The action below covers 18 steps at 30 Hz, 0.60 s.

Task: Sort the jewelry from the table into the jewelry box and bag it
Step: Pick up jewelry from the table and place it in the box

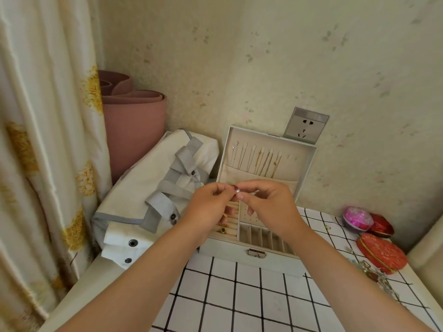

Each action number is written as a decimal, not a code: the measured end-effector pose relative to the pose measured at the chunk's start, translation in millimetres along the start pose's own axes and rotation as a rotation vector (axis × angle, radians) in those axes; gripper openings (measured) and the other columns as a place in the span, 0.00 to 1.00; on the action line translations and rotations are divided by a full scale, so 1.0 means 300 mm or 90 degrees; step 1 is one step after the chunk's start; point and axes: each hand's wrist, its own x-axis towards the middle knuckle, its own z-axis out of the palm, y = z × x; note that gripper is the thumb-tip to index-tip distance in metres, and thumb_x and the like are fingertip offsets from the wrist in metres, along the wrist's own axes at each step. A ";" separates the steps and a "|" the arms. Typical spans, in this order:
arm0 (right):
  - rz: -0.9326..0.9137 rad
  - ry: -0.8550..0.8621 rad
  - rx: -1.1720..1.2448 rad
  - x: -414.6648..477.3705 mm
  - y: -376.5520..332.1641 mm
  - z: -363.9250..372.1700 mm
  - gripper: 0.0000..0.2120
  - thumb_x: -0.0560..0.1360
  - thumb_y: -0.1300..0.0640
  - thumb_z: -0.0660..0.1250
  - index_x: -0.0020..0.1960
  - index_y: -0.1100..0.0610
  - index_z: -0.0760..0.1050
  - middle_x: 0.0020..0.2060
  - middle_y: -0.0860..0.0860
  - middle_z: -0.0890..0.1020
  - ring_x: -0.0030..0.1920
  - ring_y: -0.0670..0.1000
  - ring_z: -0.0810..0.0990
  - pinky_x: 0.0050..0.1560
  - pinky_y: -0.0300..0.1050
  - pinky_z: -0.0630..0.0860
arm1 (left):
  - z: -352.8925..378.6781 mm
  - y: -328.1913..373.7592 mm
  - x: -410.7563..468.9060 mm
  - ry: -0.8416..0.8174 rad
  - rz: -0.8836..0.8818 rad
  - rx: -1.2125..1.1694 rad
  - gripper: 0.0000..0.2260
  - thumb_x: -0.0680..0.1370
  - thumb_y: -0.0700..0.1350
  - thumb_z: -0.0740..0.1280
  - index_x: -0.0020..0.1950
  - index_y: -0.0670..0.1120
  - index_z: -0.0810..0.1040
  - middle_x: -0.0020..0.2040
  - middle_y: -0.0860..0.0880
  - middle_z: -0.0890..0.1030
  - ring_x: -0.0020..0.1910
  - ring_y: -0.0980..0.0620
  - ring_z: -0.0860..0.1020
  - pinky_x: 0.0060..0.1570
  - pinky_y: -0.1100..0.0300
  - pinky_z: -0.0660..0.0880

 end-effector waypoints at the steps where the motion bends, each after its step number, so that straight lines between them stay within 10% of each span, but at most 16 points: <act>1: 0.003 -0.004 0.001 0.001 -0.001 -0.001 0.10 0.74 0.64 0.74 0.52 0.53 0.86 0.43 0.47 0.87 0.29 0.50 0.78 0.35 0.42 0.80 | -0.001 -0.002 0.003 0.004 0.010 0.018 0.04 0.79 0.47 0.67 0.50 0.49 0.82 0.44 0.52 0.85 0.34 0.56 0.80 0.31 0.62 0.76; 8: 0.066 0.001 -0.018 0.018 0.033 -0.030 0.09 0.73 0.62 0.75 0.47 0.48 0.86 0.41 0.46 0.87 0.29 0.48 0.78 0.32 0.34 0.74 | -0.014 -0.058 0.038 0.001 0.191 0.362 0.03 0.78 0.50 0.67 0.51 0.55 0.79 0.46 0.57 0.80 0.45 0.58 0.79 0.49 0.56 0.79; 13: 0.112 0.091 -0.284 0.052 0.157 -0.086 0.07 0.74 0.56 0.75 0.49 0.46 0.86 0.48 0.42 0.86 0.47 0.41 0.81 0.55 0.41 0.78 | -0.024 -0.096 0.038 -0.031 0.384 0.678 0.14 0.79 0.50 0.65 0.65 0.53 0.76 0.61 0.55 0.77 0.63 0.55 0.69 0.61 0.56 0.71; 18: 0.080 0.047 -0.417 0.053 0.207 -0.072 0.07 0.77 0.53 0.72 0.53 0.47 0.85 0.53 0.43 0.84 0.53 0.46 0.80 0.55 0.43 0.77 | -0.015 -0.125 0.042 -0.097 0.408 0.784 0.20 0.79 0.57 0.63 0.69 0.51 0.73 0.66 0.55 0.74 0.67 0.54 0.65 0.66 0.58 0.63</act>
